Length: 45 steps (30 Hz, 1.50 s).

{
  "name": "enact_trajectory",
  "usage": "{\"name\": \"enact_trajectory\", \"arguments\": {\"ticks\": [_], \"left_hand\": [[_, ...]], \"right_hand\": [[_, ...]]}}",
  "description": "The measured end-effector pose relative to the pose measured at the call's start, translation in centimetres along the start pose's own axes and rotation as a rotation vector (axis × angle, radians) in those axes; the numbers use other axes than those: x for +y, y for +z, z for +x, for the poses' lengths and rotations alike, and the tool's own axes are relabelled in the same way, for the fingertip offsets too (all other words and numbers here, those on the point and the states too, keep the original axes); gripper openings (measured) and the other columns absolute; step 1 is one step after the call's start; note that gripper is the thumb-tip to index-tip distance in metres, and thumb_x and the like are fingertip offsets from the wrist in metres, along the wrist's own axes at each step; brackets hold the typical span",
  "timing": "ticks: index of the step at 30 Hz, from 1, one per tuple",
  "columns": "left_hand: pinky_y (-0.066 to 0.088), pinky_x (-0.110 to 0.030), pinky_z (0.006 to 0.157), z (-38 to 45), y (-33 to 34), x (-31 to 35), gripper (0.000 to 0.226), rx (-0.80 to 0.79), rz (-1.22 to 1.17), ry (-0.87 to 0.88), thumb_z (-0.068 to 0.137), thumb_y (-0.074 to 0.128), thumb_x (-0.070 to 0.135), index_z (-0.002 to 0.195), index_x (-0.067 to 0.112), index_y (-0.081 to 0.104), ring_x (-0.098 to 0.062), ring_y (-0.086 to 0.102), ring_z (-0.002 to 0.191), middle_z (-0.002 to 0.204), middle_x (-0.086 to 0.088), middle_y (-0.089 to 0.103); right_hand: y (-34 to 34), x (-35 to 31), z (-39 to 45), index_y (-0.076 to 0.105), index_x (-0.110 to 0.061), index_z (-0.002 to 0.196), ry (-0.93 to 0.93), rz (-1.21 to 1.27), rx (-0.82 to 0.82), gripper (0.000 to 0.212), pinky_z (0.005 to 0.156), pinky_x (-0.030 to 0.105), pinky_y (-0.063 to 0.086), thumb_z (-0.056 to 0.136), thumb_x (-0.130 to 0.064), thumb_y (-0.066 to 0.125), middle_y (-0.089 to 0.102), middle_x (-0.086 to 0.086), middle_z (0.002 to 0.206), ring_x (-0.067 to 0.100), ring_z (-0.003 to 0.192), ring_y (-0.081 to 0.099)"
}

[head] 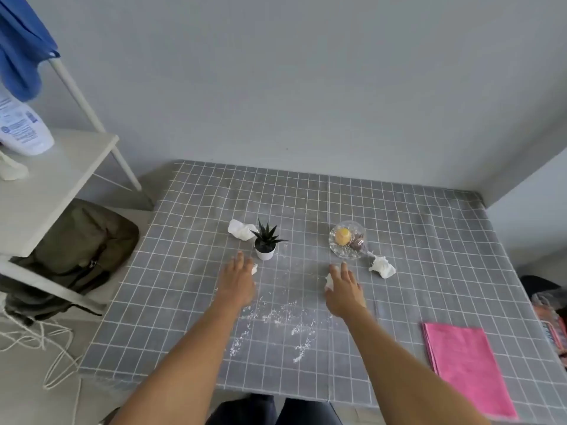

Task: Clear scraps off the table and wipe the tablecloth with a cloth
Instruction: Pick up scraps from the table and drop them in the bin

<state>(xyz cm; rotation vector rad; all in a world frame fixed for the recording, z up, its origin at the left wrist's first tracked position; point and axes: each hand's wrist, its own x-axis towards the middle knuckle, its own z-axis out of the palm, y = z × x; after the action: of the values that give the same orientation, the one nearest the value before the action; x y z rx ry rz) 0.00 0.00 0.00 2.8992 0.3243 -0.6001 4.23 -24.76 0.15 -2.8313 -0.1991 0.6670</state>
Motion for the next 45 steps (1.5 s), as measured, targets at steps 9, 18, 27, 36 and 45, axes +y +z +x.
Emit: {"name": "enact_trajectory", "arguments": {"ticks": [9, 18, 27, 36, 45], "left_hand": [[0.015, -0.043, 0.119, -0.6, 2.2, -0.6, 0.071, 0.093, -0.167, 0.003, 0.095, 0.042, 0.001, 0.152, 0.012, 0.001, -0.03, -0.005, 0.146, 0.159, -0.013, -0.009], [0.024, -0.037, 0.115, -0.7, 0.4, -0.5, 0.065, 0.235, -0.304, -0.043, 0.091, 0.04, -0.014, 0.149, 0.007, 0.021, -0.025, 0.013, 0.146, 0.158, -0.013, 0.012], [0.032, -0.043, 0.111, 3.6, -3.9, -1.6, 0.066, 0.361, -0.266, 0.0, 0.088, 0.038, -0.017, 0.148, 0.006, 0.025, -0.03, 0.022, 0.143, 0.158, -0.013, 0.013], [0.009, -0.044, 0.119, 8.3, -4.3, -1.4, 0.067, 0.23, 0.008, 0.072, 0.093, 0.051, 0.004, 0.15, 0.011, 0.018, -0.027, 0.01, 0.146, 0.159, -0.011, 0.006], [0.005, -0.057, 0.114, 10.5, -3.5, -1.0, 0.078, 0.031, -0.022, 0.033, 0.09, 0.057, 0.037, 0.151, 0.021, 0.013, -0.043, -0.006, 0.143, 0.159, -0.012, -0.004]], "right_hand": [[2.4, 0.6, 0.5, 0.034, -0.009, 0.142, -0.111, 0.029, 0.167, 0.05, 0.104, 0.037, 0.043, 0.093, -0.002, 0.047, 0.031, 0.01, 0.151, 0.026, 0.138, 0.032], [1.7, 0.9, 1.1, 0.052, -0.004, 0.128, -0.101, 0.036, 0.237, 0.051, 0.085, 0.04, 0.054, 0.083, 0.018, 0.045, 0.046, 0.015, 0.142, 0.035, 0.118, 0.055], [-2.0, 3.7, 2.7, 0.054, -0.003, 0.125, 0.008, 0.129, 0.443, 0.054, 0.065, 0.047, 0.056, 0.078, 0.023, 0.042, 0.049, 0.019, 0.137, 0.042, 0.112, 0.055], [-3.1, 6.4, 4.8, 0.054, -0.004, 0.119, 0.171, 0.168, 0.483, 0.045, 0.076, 0.051, 0.055, 0.082, 0.018, 0.043, 0.052, 0.014, 0.13, 0.037, 0.102, 0.058], [-2.1, 8.0, 6.0, 0.052, -0.018, 0.129, 0.222, 0.041, 0.39, 0.035, 0.109, 0.063, 0.017, 0.095, -0.012, 0.047, 0.047, 0.011, 0.14, 0.034, 0.136, 0.034]]}}
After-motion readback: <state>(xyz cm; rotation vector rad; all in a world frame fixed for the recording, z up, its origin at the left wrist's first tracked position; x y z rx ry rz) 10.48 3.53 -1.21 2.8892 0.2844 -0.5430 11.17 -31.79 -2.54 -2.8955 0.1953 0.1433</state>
